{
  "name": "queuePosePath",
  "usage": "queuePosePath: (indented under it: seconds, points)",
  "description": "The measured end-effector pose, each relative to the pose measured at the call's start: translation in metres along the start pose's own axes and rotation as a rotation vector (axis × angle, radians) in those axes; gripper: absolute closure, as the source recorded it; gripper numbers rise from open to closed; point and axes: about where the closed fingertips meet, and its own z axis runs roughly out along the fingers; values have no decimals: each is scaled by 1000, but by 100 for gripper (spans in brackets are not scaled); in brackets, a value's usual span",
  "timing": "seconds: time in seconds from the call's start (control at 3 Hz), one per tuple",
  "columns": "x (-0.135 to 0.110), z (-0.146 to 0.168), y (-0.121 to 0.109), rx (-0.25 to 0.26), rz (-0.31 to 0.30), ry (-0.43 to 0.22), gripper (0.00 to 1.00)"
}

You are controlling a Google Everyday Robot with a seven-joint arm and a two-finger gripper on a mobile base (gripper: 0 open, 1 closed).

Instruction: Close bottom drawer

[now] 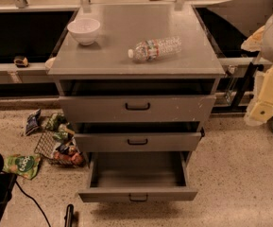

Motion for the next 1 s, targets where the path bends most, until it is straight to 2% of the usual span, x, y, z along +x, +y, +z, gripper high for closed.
queuePosePath:
  seconds: [0.33, 0.67, 1.0]
  points:
    - [-1, 1, 0, 6, -3, -10, 0]
    - [-4, 29, 9, -15, -5, -89, 0]
    - [-14, 88, 33, -87, 6, -249, 0]
